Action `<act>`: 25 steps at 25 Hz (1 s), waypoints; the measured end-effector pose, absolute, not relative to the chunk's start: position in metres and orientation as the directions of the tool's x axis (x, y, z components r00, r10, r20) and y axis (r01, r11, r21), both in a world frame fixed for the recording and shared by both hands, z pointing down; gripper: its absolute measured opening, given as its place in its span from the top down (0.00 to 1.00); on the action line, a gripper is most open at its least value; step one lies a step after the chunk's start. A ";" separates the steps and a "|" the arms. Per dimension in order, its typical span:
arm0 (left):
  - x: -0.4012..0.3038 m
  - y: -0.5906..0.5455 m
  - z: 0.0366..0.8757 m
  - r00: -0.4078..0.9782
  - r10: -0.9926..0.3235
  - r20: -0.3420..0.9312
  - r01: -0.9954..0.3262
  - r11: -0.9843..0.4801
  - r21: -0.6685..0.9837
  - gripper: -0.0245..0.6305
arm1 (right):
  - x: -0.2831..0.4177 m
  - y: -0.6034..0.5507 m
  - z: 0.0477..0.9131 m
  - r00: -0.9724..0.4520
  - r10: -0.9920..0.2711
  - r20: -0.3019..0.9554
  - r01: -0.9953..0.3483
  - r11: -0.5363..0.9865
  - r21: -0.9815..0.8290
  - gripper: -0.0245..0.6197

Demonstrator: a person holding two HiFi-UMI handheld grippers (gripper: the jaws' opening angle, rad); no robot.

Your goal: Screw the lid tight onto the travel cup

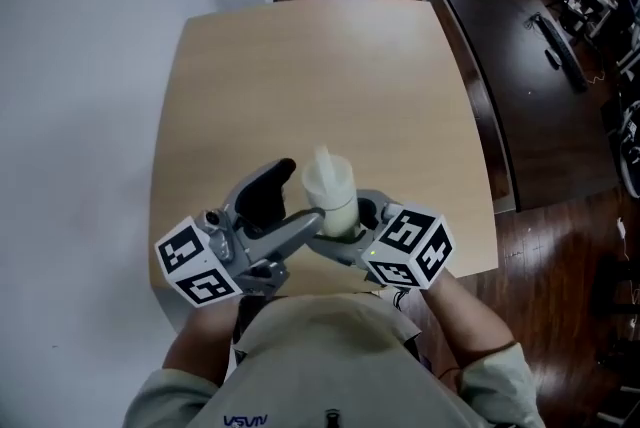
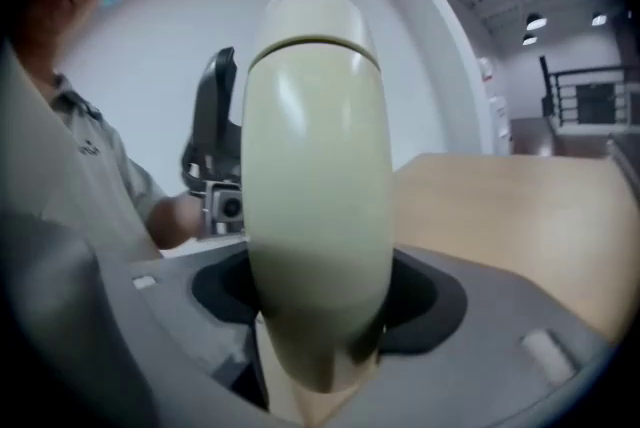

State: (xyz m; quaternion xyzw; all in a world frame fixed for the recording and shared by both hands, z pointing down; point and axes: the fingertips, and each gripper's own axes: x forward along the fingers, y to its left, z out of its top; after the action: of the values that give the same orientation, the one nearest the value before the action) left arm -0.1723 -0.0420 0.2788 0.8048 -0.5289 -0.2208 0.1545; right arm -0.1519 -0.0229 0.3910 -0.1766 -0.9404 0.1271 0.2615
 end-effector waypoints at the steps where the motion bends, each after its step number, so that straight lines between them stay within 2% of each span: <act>1: -0.173 -0.038 0.281 0.293 -0.940 -0.176 -0.805 -0.342 0.485 0.42 | -0.153 -0.030 0.396 -0.814 0.334 0.475 0.219 0.935 -0.280 0.49; 5: -0.170 -0.027 0.290 0.152 -0.982 -0.110 -0.853 -0.187 0.487 0.42 | -0.152 -0.038 0.407 -0.841 0.191 0.506 0.130 0.980 -0.154 0.49; 11: -0.176 -0.023 0.303 0.070 -0.996 -0.049 -0.875 -0.085 0.476 0.42 | -0.156 -0.019 0.417 -0.844 0.081 0.530 0.127 0.991 0.052 0.49; 16: -0.178 -0.017 0.305 0.041 -0.998 -0.048 -0.879 -0.059 0.473 0.53 | -0.155 -0.010 0.421 -0.831 0.057 0.553 0.151 0.980 0.126 0.49; 19: -0.174 -0.015 0.302 0.067 -0.996 -0.064 -0.878 -0.089 0.471 0.53 | -0.151 -0.007 0.418 -0.829 0.086 0.553 0.179 0.977 0.116 0.49; 21: -0.170 -0.013 0.295 0.114 -0.990 -0.087 -0.877 -0.141 0.459 0.53 | -0.148 -0.002 0.412 -0.823 0.152 0.548 0.229 0.971 0.074 0.49; 25: -0.157 -0.008 0.275 0.263 -0.949 -0.174 -0.848 -0.314 0.428 0.50 | -0.133 0.021 0.392 -0.773 0.423 0.473 0.417 0.900 -0.123 0.49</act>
State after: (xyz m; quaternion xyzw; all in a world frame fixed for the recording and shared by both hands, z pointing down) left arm -0.1573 -0.0077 0.2754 0.7848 -0.5723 -0.2022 0.1251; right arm -0.1334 0.0207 0.3922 -0.2231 -0.9415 0.0057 0.2524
